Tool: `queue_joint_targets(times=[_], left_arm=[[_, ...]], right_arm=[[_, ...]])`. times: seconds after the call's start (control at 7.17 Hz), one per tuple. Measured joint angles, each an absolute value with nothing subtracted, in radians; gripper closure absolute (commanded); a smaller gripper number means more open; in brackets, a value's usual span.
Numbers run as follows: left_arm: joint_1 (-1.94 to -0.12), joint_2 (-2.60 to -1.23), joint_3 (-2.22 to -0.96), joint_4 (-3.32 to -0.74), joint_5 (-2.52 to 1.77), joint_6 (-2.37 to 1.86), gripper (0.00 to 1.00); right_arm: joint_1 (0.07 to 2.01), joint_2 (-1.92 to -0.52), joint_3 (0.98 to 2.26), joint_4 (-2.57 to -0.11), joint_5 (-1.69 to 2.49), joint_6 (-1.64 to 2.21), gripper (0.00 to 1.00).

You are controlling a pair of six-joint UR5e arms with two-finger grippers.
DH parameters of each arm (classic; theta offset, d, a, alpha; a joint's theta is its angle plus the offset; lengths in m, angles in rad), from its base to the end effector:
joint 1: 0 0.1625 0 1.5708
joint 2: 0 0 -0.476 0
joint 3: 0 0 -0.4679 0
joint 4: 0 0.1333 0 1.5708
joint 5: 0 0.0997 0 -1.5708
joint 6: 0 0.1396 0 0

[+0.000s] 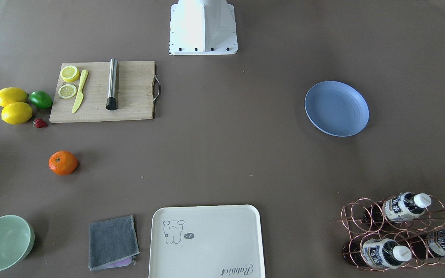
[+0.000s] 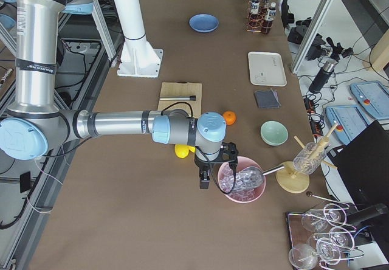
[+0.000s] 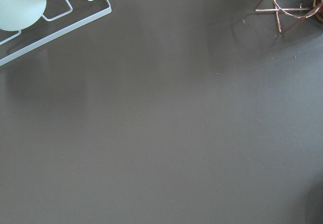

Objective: Pick orange to plate

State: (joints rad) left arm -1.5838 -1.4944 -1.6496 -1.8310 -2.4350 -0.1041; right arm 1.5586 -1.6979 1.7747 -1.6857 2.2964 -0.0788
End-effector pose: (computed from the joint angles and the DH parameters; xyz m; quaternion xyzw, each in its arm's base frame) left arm -0.0343 -0.5510 0.6976 0.0999 0.4202 0.0021 0.9019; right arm 0.0345 -0.5023 0.7069 -0.0060 -0.3552 -0.0358 0.9341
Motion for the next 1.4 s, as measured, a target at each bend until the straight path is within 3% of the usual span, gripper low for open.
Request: queue_joint_targets(times=[0.84, 1.4], left_arm=[[-1.584, -1.505, -1.626, -2.011, -2.521, -0.145, 0.02], [-1.581, -1.506, -1.567, -2.182, -2.72, -0.208, 0.02]], right_arm=[[1.558, -1.688, 1.771, -1.645, 2.352, -0.077, 0.0], [1.558, -1.552, 1.782, -1.644, 2.354, -0.075, 0.0]])
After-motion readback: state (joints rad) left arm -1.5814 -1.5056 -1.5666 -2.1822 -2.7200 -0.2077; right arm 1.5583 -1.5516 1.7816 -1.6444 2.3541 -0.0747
